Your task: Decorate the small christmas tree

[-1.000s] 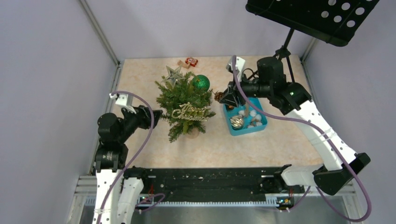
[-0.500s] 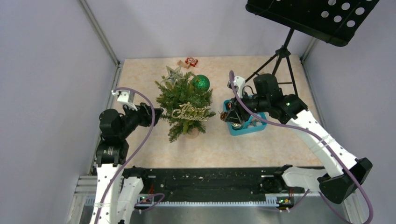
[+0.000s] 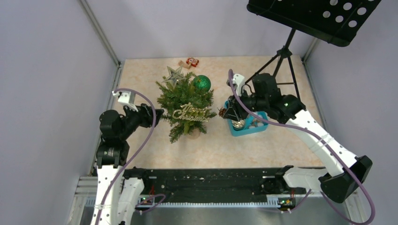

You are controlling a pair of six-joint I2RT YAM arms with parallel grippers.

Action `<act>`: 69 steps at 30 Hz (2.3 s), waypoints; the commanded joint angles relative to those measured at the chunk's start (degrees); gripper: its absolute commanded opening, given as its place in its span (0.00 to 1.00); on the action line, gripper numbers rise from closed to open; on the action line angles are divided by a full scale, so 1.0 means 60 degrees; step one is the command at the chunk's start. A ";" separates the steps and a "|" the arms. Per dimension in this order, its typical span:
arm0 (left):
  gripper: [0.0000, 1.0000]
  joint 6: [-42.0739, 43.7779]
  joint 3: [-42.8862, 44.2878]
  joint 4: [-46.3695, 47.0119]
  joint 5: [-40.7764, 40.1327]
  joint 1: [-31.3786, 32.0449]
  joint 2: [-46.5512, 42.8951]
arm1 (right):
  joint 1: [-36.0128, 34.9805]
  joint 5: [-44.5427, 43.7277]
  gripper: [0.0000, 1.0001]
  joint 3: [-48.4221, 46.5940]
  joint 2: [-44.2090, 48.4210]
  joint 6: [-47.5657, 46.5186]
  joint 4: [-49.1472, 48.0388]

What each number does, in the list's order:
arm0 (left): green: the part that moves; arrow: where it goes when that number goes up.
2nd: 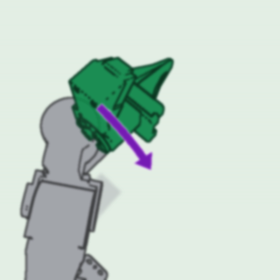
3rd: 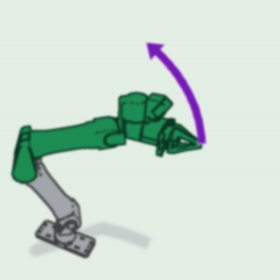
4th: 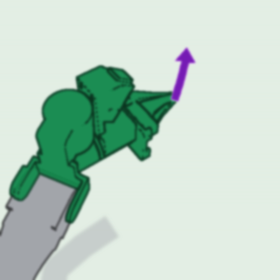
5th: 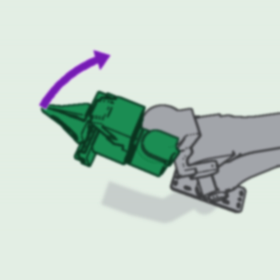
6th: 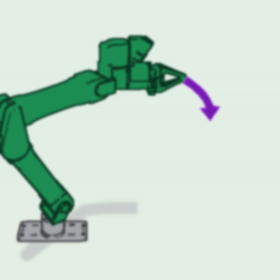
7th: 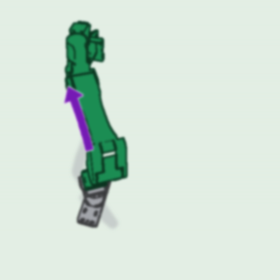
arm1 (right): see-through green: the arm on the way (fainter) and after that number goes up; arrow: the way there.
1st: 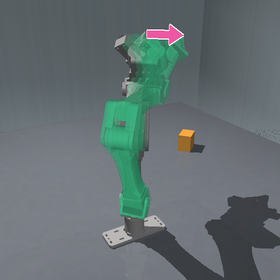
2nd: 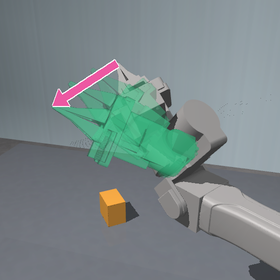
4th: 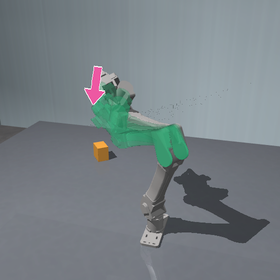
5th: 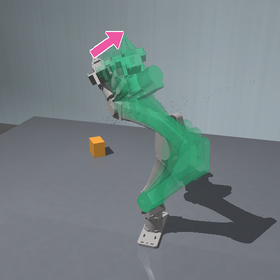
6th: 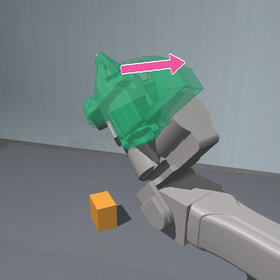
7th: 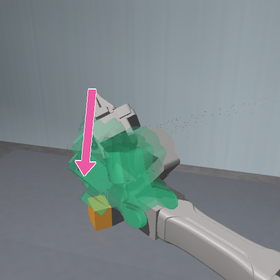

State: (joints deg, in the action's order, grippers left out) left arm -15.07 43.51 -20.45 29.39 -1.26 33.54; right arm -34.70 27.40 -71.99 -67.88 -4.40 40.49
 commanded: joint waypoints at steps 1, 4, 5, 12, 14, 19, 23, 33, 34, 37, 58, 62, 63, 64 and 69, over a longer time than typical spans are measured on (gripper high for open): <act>0.69 0.0065 0.0334 0.0513 0.0112 -0.0040 0.0004 | -0.0227 -0.0027 0.00 0.0043 -0.0078 0.0082 -0.0317; 0.69 0.0054 0.0331 0.0547 0.0121 -0.0043 0.0007 | -0.0348 -0.0052 0.00 0.0005 -0.0138 0.0071 -0.0144; 0.69 0.0051 0.0331 0.0562 0.0124 -0.0053 0.0030 | -0.0378 -0.0054 0.00 -0.0003 -0.0129 0.0074 -0.0091; 0.69 0.0054 0.0347 0.0515 0.0111 -0.0046 0.0018 | -0.0413 -0.0245 0.00 0.0131 0.0103 0.0102 0.0144; 0.69 0.0017 0.0326 0.0547 0.0112 -0.0042 0.0023 | -0.0413 -0.0265 0.00 0.0153 0.0053 0.0146 0.0113; 0.69 -0.0016 0.0323 0.0585 0.0125 -0.0048 0.0019 | -0.0434 -0.0150 0.00 0.0195 -0.0027 0.0294 -0.0079; 0.69 0.0007 0.0309 0.0530 0.0112 -0.0044 -0.0012 | -0.0501 -0.0312 0.00 0.0192 -0.0029 0.0352 -0.0204; 0.69 0.0021 0.0270 0.0552 0.0102 -0.0044 -0.0025 | -0.0639 -0.0399 0.00 0.0134 -0.0266 0.0382 -0.0215; 0.69 0.0021 0.0264 0.0551 0.0103 -0.0040 -0.0027 | -0.0647 -0.0405 0.00 0.0107 -0.0271 0.0381 -0.0222; 0.69 0.0021 0.0291 0.0566 0.0110 -0.0042 -0.0031 | -0.0671 -0.0480 0.00 0.0111 -0.0263 0.0382 -0.0201; 0.69 0.0066 0.0213 0.0516 0.0082 -0.0044 -0.0090 | -0.0986 -0.1272 0.00 -0.0226 -0.0380 0.0660 -0.0103; 0.69 0.0073 0.0214 0.0524 0.0069 -0.0041 -0.0101 | -0.1034 -0.1257 0.00 -0.0282 -0.0467 0.0670 -0.0098; 0.69 0.0079 0.0210 0.0522 0.0068 -0.0047 -0.0106 | -0.1049 -0.1307 0.00 -0.0300 -0.0491 0.0664 -0.0089; 0.69 0.0080 0.0195 0.0513 0.0064 -0.0044 -0.0102 | -0.1062 -0.1339 0.00 -0.0325 -0.0517 0.0672 -0.0080; 0.69 0.0082 0.0162 0.0537 0.0054 -0.0040 -0.0122 | -0.1161 -0.1364 0.00 -0.0390 -0.0427 0.0667 -0.0073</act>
State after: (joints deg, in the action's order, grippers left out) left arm -15.05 43.51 -20.12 29.36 -1.26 33.50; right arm -40.77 19.94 -71.05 -70.98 -1.17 41.41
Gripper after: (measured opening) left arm 0.688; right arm 0.341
